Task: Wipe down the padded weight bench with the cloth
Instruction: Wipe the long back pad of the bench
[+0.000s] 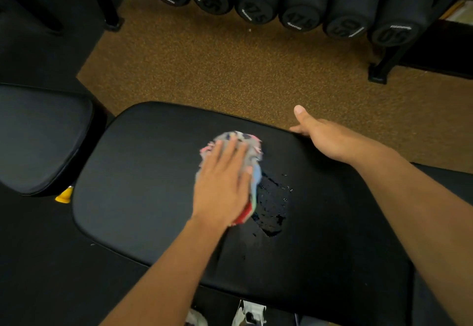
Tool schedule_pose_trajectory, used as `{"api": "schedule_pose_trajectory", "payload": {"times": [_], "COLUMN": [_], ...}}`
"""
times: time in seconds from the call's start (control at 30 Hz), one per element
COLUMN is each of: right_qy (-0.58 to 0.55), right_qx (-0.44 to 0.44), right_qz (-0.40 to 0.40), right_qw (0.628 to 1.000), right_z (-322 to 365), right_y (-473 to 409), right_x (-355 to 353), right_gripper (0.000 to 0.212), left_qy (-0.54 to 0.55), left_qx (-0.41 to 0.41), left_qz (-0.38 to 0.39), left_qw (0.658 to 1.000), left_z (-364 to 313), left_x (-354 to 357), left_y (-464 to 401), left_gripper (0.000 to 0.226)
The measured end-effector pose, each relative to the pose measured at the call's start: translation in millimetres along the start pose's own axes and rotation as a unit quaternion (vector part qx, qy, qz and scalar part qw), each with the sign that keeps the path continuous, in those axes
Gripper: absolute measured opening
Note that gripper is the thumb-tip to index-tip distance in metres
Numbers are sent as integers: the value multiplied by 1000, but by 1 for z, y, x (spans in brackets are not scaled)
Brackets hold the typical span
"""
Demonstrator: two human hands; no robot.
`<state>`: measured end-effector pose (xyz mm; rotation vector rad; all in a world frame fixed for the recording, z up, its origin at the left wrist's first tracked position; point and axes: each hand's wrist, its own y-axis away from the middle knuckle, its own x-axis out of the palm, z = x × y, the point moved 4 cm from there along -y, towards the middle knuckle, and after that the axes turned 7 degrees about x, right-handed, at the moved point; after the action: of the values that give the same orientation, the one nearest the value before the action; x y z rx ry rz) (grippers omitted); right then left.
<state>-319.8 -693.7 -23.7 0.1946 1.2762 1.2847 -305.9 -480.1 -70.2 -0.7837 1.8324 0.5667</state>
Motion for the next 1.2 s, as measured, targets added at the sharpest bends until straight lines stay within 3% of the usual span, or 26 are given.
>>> {"api": "schedule_pose_trajectory", "payload": {"times": [0.07,0.17,0.27,0.4,0.5,0.67,0.73,0.83,1.03,1.1,1.2], "right_qy": [-7,-8,-25,-38,-37,-3,3,7,-13,-16,-45], "right_qx": [15,15,20,12,22,23,25,36,33,38,35], "right_qz": [14,19,13,12,27,43,39,38,19,21,37], "right_qw": [1000,1000,999,999,999,999,999,999,999,999,998], "right_z": [-11,-19,-19,-17,-20,-30,-38,-54,-62,-63,-64], "right_y": [-1,-2,0,3,3,5,8,13,21,21,22], "right_x": [-3,-1,-1,-5,-7,-20,-27,-35,-36,-34,-32], "right_gripper": [87,91,88,86,89,104,101,94,91,95,92], "left_qy": [16,20,20,18,7,39,40,35,36,42,51], "left_qx": [-62,-85,-46,78,122,-44,-68,-30,182,191,127], "left_qz": [-19,-27,-23,5,19,-29,-38,-43,26,36,-5], "left_qw": [998,996,998,997,992,998,996,998,982,980,991], "left_z": [8,-11,-47,-93,-81,-38,-47,-82,-142,-124,-101], "left_x": [-1,3,8,7,5,4,9,13,13,12,12], "left_y": [-10,-20,-21,1,14,-18,-32,-38,9,20,5], "left_gripper": [56,53,51,52,49,51,50,49,48,47,46]}}
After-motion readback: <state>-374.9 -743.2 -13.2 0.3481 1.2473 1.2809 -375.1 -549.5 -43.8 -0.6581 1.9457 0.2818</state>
